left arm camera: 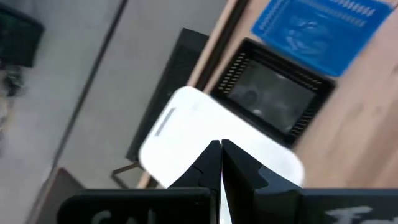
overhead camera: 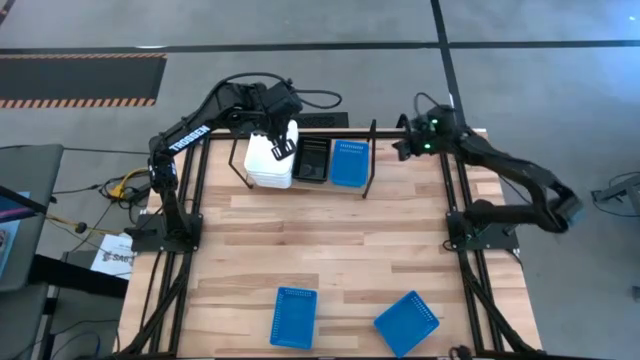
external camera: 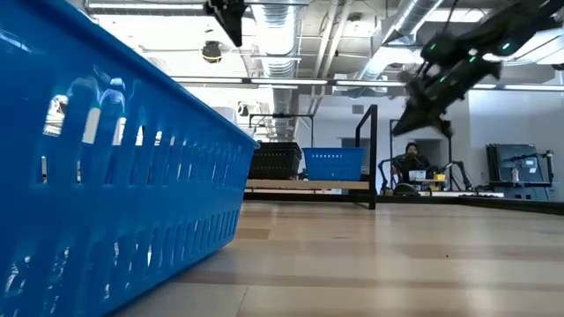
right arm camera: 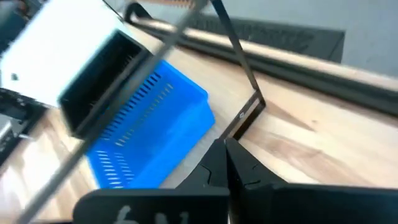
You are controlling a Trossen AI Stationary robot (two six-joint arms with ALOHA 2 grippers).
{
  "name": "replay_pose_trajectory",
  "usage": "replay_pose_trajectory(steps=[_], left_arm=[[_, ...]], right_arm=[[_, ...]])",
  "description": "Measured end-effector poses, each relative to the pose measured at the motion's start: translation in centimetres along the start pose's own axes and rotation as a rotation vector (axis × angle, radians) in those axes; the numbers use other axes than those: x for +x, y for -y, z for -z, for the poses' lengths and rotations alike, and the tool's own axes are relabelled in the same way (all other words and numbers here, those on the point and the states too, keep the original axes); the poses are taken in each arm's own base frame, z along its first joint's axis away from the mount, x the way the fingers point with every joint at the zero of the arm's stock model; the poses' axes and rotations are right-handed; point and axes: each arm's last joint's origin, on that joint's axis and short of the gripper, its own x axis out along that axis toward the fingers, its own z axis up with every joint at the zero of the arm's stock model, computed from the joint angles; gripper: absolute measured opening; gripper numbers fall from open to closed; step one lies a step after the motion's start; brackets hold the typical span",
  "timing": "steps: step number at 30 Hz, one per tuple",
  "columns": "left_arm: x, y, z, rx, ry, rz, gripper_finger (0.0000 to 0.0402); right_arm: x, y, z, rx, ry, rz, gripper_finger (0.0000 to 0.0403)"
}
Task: Stack baskets on shelf by color
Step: Stack the left blue bin on top of the blue bin on the shelf
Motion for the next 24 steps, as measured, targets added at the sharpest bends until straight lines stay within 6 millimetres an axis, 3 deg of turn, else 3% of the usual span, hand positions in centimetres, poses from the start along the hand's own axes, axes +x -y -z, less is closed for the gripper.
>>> replay_pose_trajectory(steps=[8,11,14,18,21,24], left_arm=[[-0.8,1.7,0.0,-0.073,0.018,0.05,0.0],[-1.8,2.4,1.4,-0.106,0.02,0.022,0.0],[-3.1,2.6,4.5,-0.216,0.005,-0.005,0.0],[-4.1,3.2,10.2,-0.462,-0.033,-0.014,0.0],[-3.6,4.6,13.9,-0.599,-0.068,0.0,0.0],[-2.4,6.7,16.3,-0.718,-0.116,0.038,0.0]], right_arm=[[-6.6,-2.7,0.2,-0.08,0.191,-0.06,0.0001],[-8.4,-3.4,0.6,-0.093,0.252,-0.083,0.0001],[-9.8,-3.8,1.0,-0.11,0.296,-0.1,0.0001],[-10.9,-4.2,1.2,-0.13,0.342,-0.115,0.0001],[-11.1,-4.4,1.3,-0.139,0.342,-0.139,0.0001],[-11.1,-4.5,1.2,-0.149,0.338,-0.175,0.0005]])
